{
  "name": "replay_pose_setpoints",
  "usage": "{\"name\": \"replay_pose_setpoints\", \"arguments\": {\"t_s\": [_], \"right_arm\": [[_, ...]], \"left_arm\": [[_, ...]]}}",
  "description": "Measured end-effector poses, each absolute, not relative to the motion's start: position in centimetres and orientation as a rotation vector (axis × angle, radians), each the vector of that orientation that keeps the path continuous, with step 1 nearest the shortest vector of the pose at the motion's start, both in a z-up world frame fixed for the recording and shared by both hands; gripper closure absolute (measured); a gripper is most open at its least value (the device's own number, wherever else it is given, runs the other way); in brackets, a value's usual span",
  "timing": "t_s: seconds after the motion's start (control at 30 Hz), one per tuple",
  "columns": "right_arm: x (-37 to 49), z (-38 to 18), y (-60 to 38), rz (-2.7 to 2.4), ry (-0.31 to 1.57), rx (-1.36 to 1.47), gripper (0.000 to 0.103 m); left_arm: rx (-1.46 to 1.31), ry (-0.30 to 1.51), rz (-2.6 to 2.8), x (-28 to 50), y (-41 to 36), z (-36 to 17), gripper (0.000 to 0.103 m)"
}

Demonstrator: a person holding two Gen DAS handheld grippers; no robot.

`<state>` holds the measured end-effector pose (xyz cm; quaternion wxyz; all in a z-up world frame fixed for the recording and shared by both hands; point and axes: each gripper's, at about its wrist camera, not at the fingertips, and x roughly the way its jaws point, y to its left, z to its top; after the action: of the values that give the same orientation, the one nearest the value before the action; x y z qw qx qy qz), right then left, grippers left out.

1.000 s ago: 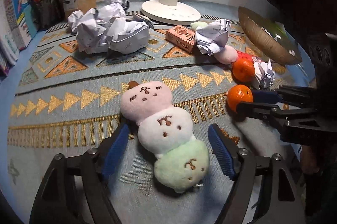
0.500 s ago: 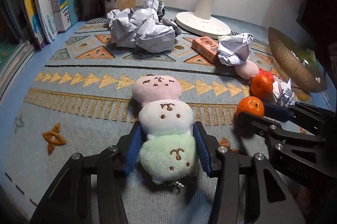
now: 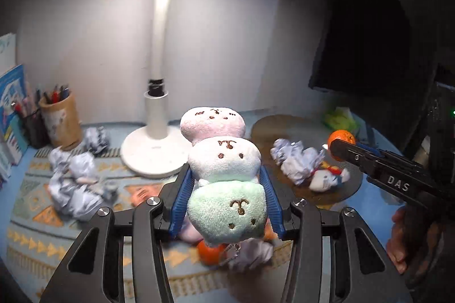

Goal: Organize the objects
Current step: 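Drop the plush into the bowl with the left tool while the right tool drops the orange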

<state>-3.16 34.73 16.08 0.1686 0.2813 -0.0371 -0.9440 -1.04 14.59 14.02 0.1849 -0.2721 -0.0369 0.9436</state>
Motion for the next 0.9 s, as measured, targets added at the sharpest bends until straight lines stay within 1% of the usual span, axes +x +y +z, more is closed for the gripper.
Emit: {"name": "replay_pose_setpoints", "arguments": {"t_s": [0.17,0.33,0.63,0.67,0.7,0.73,0.77,0.8,0.9], "right_arm": [[-7.6,16.5,40.7,-2.809,-0.266,0.814,0.067],[-10.3,14.9,43.6,-2.86,-0.372,0.84,0.067],[-11.5,12.7,44.4,-2.898,-0.348,0.865,0.067],[-11.6,12.6,44.3,-2.9,-0.339,0.869,0.067],[-11.8,12.4,44.4,-2.893,-0.34,0.877,0.066],[-12.1,12.1,44.5,-2.879,-0.345,0.892,0.065],[-12.2,11.8,44.6,-2.871,-0.361,0.898,0.061],[-12.2,11.6,44.8,-2.872,-0.381,0.899,0.059],[-12.0,11.4,45.2,-2.88,-0.386,0.873,0.059]], "left_arm": [[-0.79,-0.191,2.498,-6.6,20.6,13.3,0.058],[-0.854,-0.185,2.431,-10.0,25.0,10.6,0.058],[-0.897,-0.144,2.402,-11.8,27.7,7.9,0.058],[-0.881,-0.142,2.409,-11.7,27.9,7.9,0.05],[-0.864,-0.143,2.434,-11.5,27.8,7.8,0.036],[-0.852,-0.152,2.456,-11.5,27.6,7.8,0.026],[-0.838,-0.169,2.461,-11.3,27.2,7.9,0.018],[-0.831,-0.183,2.454,-11.2,27.0,8.0,0.018],[-0.839,-0.217,2.45,-11.5,26.3,8.4,0.018]]}}
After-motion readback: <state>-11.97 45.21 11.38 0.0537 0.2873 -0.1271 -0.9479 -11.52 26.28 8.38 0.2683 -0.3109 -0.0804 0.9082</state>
